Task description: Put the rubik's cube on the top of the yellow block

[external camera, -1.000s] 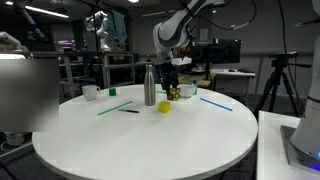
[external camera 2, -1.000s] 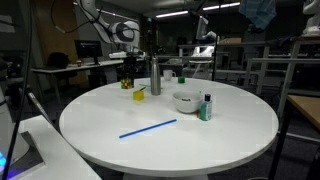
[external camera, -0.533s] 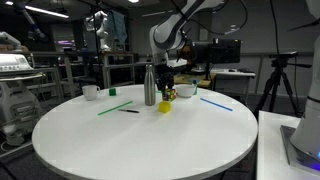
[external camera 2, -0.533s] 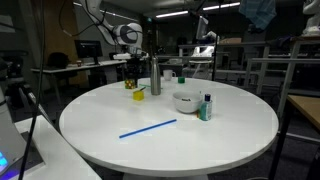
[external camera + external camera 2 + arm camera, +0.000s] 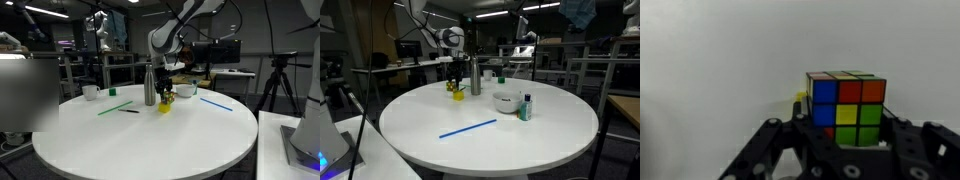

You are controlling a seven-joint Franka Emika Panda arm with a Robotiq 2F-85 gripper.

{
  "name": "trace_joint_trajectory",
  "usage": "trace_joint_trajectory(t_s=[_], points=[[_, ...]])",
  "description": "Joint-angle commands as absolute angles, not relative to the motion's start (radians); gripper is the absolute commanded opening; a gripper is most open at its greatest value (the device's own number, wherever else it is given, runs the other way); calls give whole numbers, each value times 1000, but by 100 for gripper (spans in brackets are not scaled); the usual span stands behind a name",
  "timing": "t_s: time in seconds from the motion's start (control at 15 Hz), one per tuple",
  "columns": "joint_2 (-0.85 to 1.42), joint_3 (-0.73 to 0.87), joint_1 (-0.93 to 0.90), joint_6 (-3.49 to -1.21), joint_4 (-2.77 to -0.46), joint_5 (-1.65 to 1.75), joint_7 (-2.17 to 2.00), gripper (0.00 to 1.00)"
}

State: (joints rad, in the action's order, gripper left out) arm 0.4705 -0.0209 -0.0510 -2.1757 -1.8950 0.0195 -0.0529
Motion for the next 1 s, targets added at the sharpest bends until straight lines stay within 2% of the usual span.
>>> trace_joint_trajectory(t_s=[0.0,0.93], points=[[497,-20,-45,-2158,-1853,26,-27,34],[536,-16,-46,-2153,-1813,31,-23,34]])
